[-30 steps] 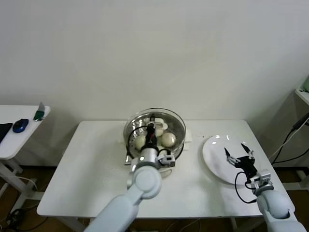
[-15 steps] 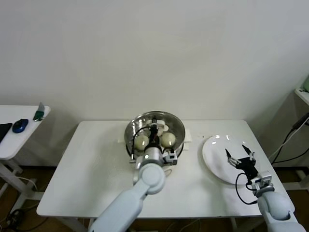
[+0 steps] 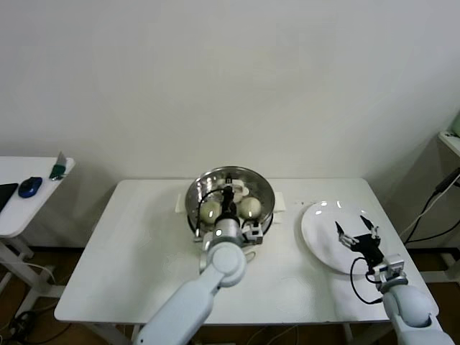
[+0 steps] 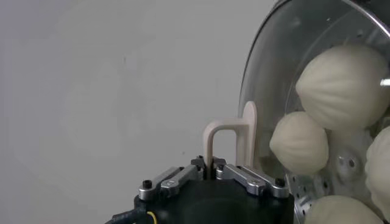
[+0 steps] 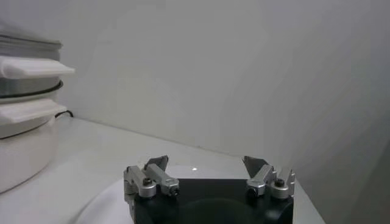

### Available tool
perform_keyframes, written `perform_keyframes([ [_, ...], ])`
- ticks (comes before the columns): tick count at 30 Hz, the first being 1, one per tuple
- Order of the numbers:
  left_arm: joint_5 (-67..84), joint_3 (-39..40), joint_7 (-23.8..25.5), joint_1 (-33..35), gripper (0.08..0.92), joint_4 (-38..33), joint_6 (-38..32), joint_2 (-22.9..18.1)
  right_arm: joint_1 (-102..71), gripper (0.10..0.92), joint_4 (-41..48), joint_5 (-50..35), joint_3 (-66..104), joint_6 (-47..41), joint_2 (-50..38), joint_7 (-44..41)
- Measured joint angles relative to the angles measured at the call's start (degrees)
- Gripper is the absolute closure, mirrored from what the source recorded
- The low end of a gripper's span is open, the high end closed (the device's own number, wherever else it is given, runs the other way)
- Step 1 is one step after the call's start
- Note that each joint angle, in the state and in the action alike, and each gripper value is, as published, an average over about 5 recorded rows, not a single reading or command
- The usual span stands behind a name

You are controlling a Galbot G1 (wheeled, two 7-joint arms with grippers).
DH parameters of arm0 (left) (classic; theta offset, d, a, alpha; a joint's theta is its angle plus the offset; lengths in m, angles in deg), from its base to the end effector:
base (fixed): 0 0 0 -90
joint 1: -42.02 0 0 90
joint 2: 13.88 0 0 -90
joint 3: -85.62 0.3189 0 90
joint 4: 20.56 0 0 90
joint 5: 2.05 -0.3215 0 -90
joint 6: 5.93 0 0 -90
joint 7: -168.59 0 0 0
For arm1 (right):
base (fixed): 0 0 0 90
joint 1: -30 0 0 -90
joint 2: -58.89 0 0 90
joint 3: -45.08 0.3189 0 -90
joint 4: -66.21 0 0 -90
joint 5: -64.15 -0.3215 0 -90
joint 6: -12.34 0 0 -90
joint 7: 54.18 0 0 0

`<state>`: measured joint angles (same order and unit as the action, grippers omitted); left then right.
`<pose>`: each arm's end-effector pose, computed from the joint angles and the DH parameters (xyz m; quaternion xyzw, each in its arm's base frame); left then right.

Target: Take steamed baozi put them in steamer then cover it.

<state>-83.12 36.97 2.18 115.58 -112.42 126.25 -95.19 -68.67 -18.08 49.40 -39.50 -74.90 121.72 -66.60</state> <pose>0.3267 -0.1632 -0.2550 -0.0028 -0.7039 -0.7100 0.0175 0.2699 -0.1871 -0.3430 0.0562 -0.9889 0.1018 0.0922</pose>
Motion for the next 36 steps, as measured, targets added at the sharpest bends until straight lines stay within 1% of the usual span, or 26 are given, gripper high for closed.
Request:
perform_keyframes([
  [14,0.13,-0.04,-1.03,0.46,0.853,0.43,0.02,0.06,0.33,0.203,0.36,0.09,0.14,0.21,0.21,-0.36],
  [17,0.24,0.03,-0.93,0.60,0.823,0.18,0.03,0.11,0.54,0.203,0.43,0.05,0.10,0.20,0.20,-0.39],
  [26,0.94,0.50,-0.16,1.53,0.572,-2.14,0.04,1.36,1.07,0.203,0.88,-0.30,0.01,-0.04,0.45,-0.50],
  [36,2.41,-0.15,0.95,3.45,0.286,-7.52,0.01,3.85,1.54,0.203,0.64,-1.39,-0.04,-1.63,0.71,-0.59],
])
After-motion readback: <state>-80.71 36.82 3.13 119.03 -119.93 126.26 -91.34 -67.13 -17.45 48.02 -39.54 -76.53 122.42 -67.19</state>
